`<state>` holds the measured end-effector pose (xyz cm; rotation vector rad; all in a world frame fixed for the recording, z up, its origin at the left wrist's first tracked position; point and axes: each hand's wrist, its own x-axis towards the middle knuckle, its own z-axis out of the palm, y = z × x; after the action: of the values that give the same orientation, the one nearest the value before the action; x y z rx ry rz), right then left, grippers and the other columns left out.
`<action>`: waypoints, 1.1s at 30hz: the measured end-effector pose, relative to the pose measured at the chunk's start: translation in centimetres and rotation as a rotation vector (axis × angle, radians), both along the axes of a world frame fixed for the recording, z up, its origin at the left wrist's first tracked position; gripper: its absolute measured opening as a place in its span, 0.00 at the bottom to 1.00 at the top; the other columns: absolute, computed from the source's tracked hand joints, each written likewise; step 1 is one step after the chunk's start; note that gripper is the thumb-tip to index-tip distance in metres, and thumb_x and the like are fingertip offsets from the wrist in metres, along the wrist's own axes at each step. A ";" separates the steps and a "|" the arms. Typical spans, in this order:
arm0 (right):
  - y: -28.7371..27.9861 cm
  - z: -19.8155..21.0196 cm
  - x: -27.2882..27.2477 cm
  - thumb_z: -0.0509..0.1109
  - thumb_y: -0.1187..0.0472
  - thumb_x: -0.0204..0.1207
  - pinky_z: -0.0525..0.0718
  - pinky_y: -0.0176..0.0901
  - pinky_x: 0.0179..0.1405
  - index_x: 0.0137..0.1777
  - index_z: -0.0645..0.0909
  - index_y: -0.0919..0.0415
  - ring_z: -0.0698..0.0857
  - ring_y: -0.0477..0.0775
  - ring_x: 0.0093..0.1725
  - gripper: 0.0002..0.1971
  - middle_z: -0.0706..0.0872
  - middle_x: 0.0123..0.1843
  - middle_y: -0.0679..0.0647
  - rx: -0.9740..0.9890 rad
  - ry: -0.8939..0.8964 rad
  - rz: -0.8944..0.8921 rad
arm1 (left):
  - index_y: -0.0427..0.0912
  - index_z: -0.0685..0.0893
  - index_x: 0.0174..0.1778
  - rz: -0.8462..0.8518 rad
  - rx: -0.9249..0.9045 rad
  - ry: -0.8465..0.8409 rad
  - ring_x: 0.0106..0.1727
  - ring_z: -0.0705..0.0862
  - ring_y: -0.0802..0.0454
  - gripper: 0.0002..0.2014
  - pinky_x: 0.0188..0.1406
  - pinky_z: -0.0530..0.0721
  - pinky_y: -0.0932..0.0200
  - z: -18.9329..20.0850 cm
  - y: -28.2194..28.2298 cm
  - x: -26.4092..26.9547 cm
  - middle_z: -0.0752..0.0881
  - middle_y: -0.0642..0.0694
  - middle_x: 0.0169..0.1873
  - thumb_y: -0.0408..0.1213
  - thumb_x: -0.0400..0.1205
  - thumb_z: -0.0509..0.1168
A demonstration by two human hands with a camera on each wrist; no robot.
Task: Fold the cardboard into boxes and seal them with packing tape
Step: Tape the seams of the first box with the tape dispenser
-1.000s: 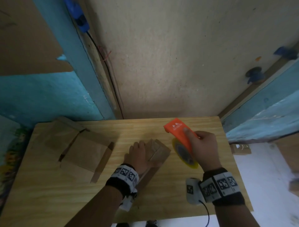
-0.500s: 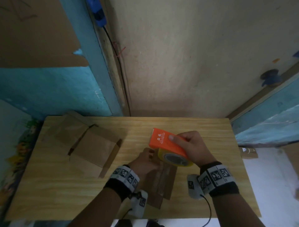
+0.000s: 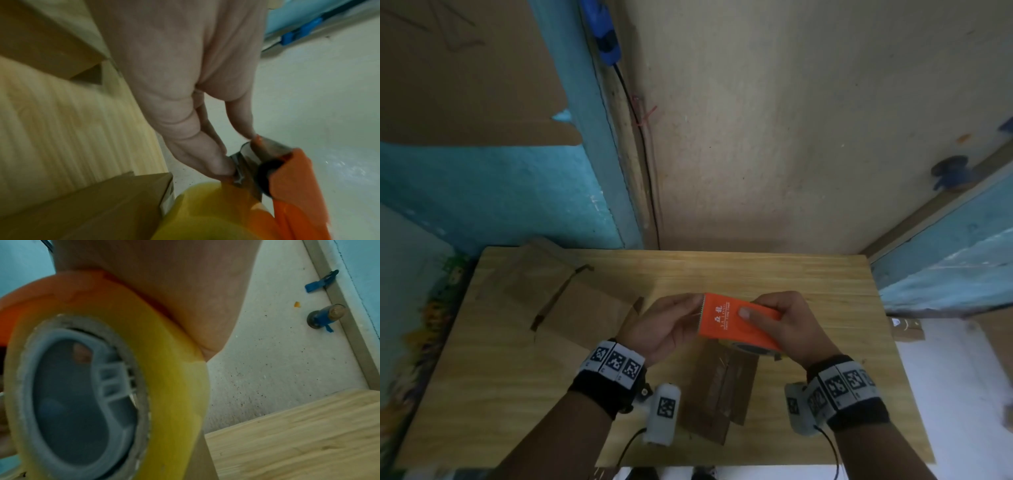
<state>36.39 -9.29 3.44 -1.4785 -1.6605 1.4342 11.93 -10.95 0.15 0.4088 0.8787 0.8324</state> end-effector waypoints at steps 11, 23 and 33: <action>-0.4 -0.5 0.6 0.79 0.43 0.76 0.86 0.51 0.20 0.44 0.93 0.61 0.93 0.68 0.33 0.19 0.93 0.39 0.60 -0.018 0.051 -0.037 | 0.31 0.85 0.63 -0.151 -0.100 -0.243 0.46 0.91 0.52 0.37 0.39 0.91 0.66 -2.3 0.4 -0.2 0.89 0.35 0.52 0.49 0.65 0.88; -0.7 -0.6 0.9 0.79 0.36 0.70 0.85 0.51 0.22 0.40 0.95 0.56 0.92 0.65 0.30 0.21 0.94 0.37 0.61 -0.029 0.133 -0.107 | 0.29 0.88 0.64 -0.187 -0.283 -0.392 0.49 0.93 0.48 0.27 0.36 0.91 0.67 -2.6 1.2 1.0 0.88 0.31 0.57 0.39 0.72 0.83; -0.9 -0.6 0.9 0.80 0.42 0.75 0.86 0.45 0.18 0.46 0.94 0.62 0.93 0.62 0.30 0.20 0.95 0.38 0.60 -0.035 0.094 -0.124 | 0.28 0.86 0.61 -0.224 -0.254 -0.193 0.56 0.88 0.35 0.23 0.57 0.91 0.45 -1.0 1.9 -0.9 0.87 0.29 0.57 0.45 0.90 0.56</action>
<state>37.34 -10.17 2.81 -1.4819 -1.4694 1.4483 11.01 -9.01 -0.88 0.1956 0.7320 0.5356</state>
